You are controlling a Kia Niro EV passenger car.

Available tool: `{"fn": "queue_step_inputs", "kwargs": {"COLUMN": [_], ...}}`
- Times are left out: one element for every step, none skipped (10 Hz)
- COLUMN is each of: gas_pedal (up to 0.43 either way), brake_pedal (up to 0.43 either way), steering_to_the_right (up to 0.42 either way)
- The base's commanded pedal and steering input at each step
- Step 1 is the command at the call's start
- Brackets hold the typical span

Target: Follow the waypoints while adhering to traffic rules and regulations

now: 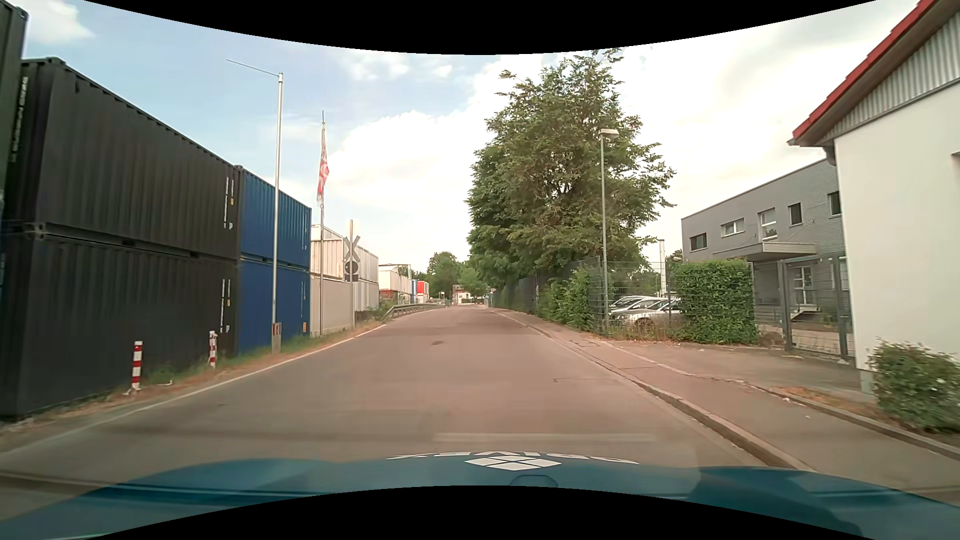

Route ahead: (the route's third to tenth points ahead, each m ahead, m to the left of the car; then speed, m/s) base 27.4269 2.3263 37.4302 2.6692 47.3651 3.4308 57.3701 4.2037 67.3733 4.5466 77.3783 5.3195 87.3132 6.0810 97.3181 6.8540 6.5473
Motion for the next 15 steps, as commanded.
{"fn": "queue_step_inputs", "kwargs": {"gas_pedal": [0.189,0.189,0.189,0.189,0.189,0.189,0.189,0.189,0.189,0.177,0.177,0.177,0.177,0.177,0.169], "brake_pedal": [0.000,0.000,0.000,0.000,0.000,0.000,0.000,0.000,0.000,0.000,0.000,0.000,0.000,0.000,0.000], "steering_to_the_right": [-0.008,-0.007,-0.005,-0.005,-0.004,-0.004,-0.003,-0.006,-0.012,-0.017,-0.018,-0.018,-0.018,-0.018,-0.019]}}
